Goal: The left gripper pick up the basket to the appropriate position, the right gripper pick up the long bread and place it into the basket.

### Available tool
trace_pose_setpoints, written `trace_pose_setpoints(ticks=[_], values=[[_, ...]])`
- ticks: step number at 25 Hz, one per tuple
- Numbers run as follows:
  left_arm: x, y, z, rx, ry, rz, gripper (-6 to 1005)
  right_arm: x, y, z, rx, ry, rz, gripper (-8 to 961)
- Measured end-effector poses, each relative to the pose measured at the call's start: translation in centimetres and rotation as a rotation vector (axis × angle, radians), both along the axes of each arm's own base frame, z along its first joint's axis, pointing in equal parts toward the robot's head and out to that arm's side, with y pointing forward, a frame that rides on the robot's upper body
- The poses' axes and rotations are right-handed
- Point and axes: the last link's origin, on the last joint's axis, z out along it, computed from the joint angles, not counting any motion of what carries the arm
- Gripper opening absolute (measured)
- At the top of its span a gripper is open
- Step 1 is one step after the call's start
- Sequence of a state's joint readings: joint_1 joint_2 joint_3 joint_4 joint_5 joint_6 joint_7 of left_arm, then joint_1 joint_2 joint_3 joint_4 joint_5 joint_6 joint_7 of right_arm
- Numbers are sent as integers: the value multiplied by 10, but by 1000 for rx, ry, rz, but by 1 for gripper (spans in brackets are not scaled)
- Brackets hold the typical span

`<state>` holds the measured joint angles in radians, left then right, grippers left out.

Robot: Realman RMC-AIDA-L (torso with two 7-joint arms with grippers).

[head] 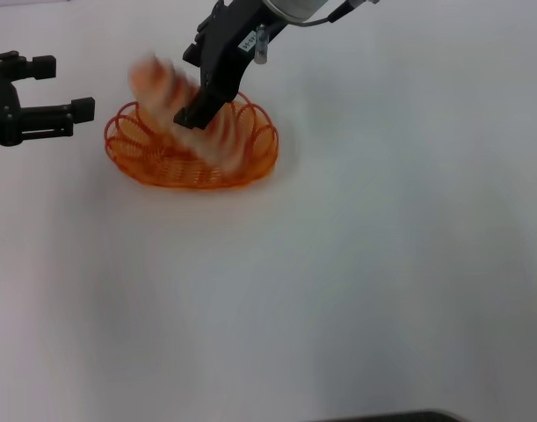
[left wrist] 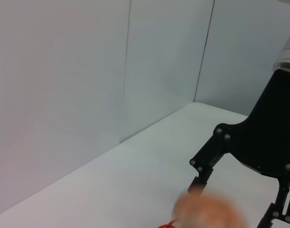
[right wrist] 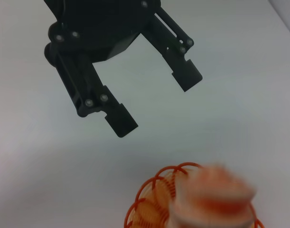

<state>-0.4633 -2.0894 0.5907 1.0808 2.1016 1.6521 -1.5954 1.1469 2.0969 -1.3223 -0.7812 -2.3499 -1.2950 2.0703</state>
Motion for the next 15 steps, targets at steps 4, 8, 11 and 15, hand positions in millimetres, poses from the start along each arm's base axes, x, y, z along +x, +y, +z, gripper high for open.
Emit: trace_pose_setpoints(ticks=[4,8,11,15], values=[[0,0,0,-1,1,-2,856,2,-1,-1,-1,1,-6,877],[0,0,1,1,1,-1,856,5,-1,0,3,5,-14,928],[0,0,1,3,1,-1,857,7,0,7,30,46,-19,928],[0,0,0,3,4,-8,857,13,-2,24,61,187,-23,928]])
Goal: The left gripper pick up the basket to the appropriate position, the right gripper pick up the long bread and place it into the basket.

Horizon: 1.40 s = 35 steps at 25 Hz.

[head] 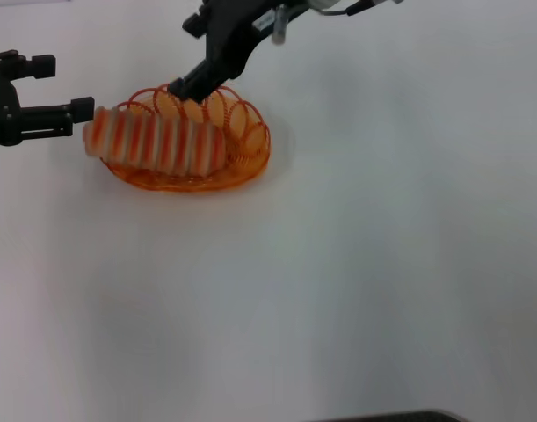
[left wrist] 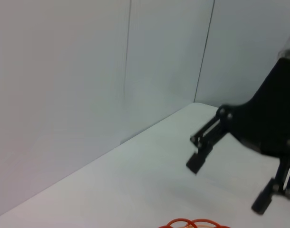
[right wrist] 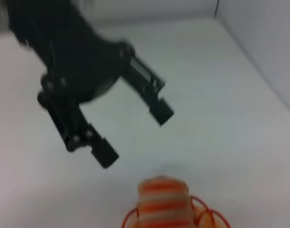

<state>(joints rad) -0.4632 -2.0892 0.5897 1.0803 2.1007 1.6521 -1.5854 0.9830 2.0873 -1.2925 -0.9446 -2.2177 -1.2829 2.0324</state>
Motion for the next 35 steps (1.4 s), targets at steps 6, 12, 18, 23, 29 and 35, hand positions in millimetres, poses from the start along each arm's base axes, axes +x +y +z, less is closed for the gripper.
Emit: trace_pose_setpoints(ticks=[6,12,18,23,29,35], values=[[-5,-6,-5,-32,23,-9,857,35,-14,32,-33,238,-31,929],[-20,-18,-3,-30,18,44,857,102,-37,49,9,330,-129,929],[-33,-37,-12,-53,-8,99,858,157,-66,55,88,376,-153,928],[-40,-48,-20,-59,-28,133,858,181,-93,60,134,444,-116,929],[-43,-50,-26,-63,-43,152,858,206,-117,50,142,481,-128,928],[-43,-46,-27,-51,-41,155,857,224,-131,39,156,494,-134,928]])
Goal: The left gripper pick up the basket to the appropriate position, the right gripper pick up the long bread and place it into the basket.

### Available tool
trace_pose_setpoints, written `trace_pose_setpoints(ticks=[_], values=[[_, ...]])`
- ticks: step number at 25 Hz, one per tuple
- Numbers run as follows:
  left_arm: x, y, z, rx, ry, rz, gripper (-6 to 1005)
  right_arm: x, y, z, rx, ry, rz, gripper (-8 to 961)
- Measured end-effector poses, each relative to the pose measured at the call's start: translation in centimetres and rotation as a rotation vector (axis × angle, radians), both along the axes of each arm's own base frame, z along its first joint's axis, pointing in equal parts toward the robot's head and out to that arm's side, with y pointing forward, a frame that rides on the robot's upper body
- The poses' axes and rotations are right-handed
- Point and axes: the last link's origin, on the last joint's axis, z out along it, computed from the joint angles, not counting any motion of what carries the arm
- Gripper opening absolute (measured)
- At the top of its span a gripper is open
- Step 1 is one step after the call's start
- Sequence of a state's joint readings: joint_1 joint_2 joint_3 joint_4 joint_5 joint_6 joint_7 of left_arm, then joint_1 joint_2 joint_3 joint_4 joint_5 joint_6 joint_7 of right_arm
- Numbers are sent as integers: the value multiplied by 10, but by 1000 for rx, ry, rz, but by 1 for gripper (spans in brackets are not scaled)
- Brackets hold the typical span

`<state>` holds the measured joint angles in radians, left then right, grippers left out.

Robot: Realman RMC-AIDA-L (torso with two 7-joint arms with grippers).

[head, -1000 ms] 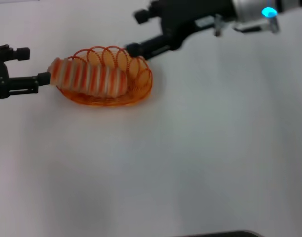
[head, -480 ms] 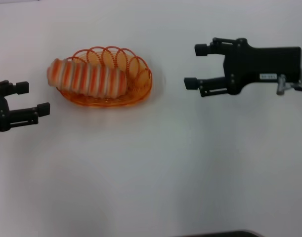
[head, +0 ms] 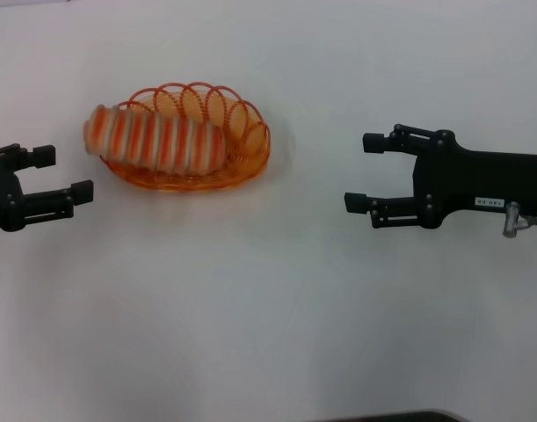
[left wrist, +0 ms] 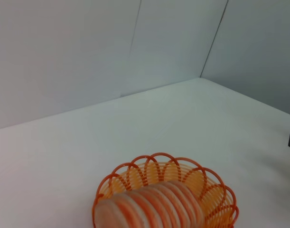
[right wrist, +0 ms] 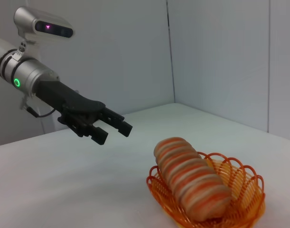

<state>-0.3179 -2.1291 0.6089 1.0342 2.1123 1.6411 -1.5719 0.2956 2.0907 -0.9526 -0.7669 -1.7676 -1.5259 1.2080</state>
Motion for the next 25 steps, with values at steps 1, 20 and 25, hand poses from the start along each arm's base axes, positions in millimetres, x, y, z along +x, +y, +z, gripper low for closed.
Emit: trace_pose_setpoints(ticks=[1,20,25], values=[[0,0,1,0,-1,0,856,1,-1,0,1,1,-2,928],[-7,-1,-6,-52,22,26,852,6,-2,0,2,-12,-14,929],[-5,0,-6,-55,21,23,852,7,0,-1,8,-19,-21,929]])
